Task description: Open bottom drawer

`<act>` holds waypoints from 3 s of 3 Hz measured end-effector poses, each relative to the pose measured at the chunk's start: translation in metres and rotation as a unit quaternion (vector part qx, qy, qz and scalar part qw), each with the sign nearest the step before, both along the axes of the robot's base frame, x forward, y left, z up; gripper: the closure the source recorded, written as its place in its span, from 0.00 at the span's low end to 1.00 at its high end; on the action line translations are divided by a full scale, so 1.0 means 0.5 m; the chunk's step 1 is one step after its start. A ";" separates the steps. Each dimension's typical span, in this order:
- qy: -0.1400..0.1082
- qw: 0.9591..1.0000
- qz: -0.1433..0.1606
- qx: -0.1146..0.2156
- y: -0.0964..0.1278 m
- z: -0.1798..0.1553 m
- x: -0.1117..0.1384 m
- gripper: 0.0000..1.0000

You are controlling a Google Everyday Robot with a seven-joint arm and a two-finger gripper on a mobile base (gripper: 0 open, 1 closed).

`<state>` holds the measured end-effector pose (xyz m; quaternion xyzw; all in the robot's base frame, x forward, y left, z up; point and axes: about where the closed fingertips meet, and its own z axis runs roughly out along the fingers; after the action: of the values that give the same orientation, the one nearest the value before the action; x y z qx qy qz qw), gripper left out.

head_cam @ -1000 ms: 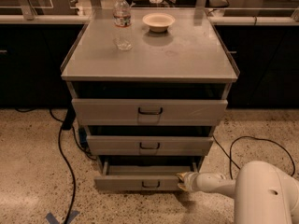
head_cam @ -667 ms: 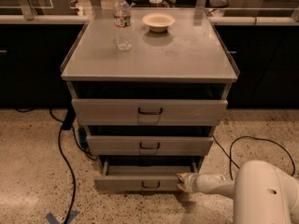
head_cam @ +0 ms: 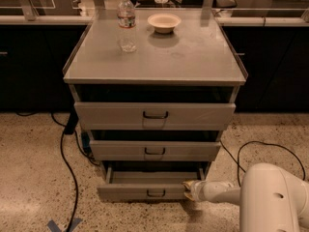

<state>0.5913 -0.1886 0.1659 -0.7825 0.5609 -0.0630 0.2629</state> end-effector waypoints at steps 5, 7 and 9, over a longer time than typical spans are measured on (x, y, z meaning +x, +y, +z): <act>0.011 1.000 -0.015 0.001 -0.012 0.003 -0.071 1.00; 0.017 1.000 -0.014 -0.001 -0.008 -0.004 -0.082 1.00; 0.020 1.000 -0.018 0.000 -0.007 0.005 -0.094 1.00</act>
Offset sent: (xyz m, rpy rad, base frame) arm -0.1820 -0.0328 -0.0137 -0.0079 0.0545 -0.1554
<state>0.5446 -0.1923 0.1685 -0.7738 0.5798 -0.0519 0.2499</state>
